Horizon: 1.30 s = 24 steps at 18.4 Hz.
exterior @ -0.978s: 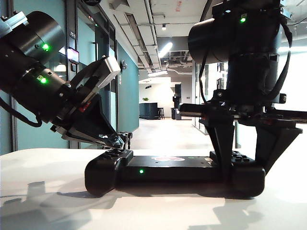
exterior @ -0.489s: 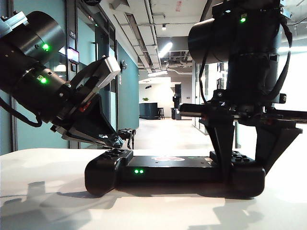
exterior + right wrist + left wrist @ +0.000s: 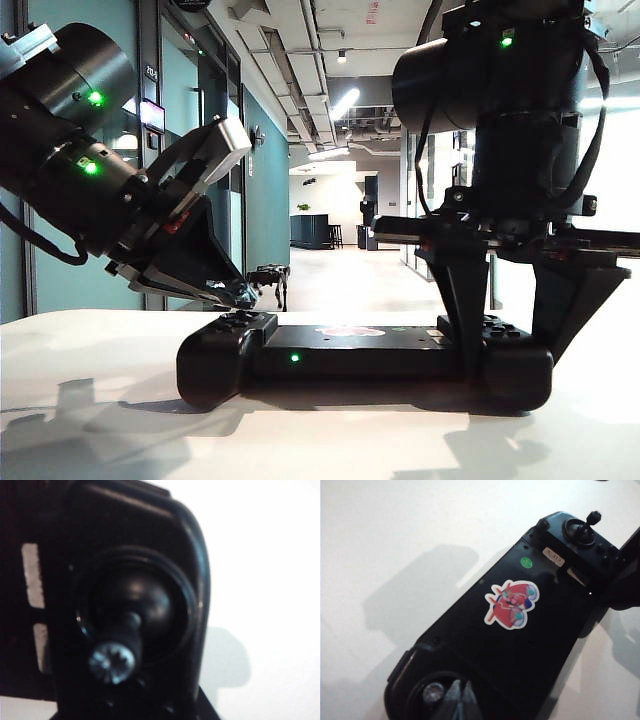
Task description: Push the left joystick on the remote control sitting on the white table forward to make the robot dog walk in a straight line until it approaches the door.
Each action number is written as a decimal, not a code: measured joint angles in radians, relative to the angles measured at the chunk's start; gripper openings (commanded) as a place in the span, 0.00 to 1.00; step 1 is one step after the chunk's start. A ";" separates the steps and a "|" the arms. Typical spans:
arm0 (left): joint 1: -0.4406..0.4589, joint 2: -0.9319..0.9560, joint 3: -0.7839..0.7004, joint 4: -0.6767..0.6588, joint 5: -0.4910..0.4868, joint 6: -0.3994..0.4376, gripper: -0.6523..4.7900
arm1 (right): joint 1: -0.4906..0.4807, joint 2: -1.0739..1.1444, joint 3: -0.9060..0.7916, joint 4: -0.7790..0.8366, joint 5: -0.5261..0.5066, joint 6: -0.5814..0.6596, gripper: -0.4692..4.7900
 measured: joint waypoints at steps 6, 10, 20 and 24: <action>0.000 0.000 0.000 0.000 0.000 0.000 0.11 | 0.000 0.000 0.000 0.000 0.000 0.000 0.29; 0.000 0.000 0.000 0.006 0.000 0.000 0.11 | 0.000 0.000 0.000 0.000 0.000 0.000 0.29; 0.000 0.000 0.000 0.014 0.000 0.000 0.11 | 0.000 0.000 0.000 0.000 0.000 0.000 0.29; 0.000 0.000 0.000 0.014 0.000 0.000 0.11 | 0.000 0.000 0.000 0.000 0.000 0.000 0.29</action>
